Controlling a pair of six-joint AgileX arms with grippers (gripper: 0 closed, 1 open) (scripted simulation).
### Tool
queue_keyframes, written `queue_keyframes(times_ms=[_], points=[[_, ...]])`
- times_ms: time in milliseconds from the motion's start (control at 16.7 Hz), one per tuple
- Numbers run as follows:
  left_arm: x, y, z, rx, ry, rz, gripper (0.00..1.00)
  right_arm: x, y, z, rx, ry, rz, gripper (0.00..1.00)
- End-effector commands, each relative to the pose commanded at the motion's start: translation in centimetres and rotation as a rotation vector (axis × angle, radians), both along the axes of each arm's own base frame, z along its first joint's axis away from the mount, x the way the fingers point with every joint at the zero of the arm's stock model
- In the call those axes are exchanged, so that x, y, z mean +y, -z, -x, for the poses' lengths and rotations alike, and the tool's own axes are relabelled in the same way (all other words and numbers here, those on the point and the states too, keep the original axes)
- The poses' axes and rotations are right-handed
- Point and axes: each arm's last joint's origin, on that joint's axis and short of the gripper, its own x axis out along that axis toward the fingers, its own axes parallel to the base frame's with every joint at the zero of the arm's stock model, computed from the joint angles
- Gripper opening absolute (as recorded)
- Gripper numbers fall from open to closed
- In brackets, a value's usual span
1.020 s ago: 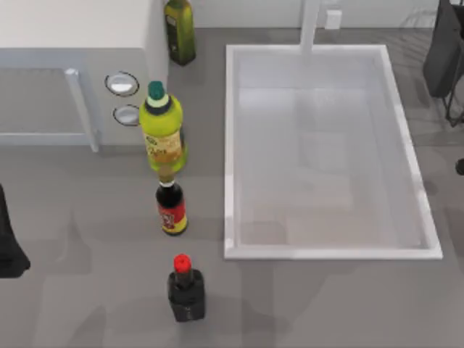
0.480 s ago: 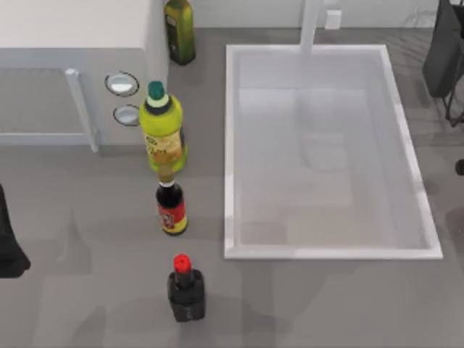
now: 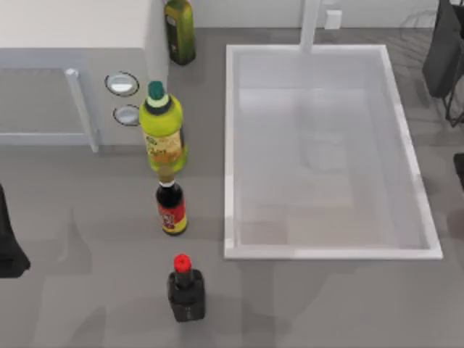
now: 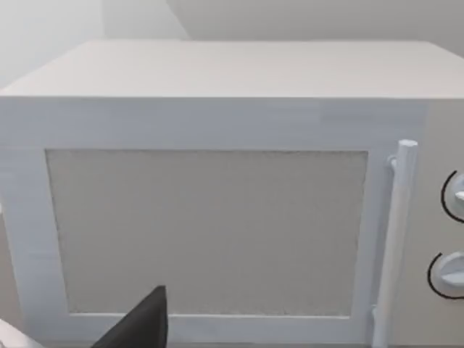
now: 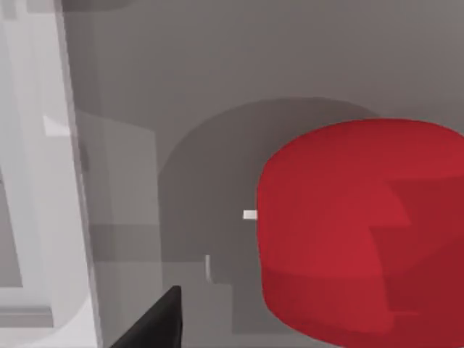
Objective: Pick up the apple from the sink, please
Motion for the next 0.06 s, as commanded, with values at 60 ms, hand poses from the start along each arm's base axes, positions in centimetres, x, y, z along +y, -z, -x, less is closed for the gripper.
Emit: queue_keyframes(times_ms=[60], points=[[0.00, 0.00, 0.00, 0.000, 0.000, 0.000, 1.00, 0.00, 0.00, 0.00, 0.000, 0.000, 0.000, 1.00]])
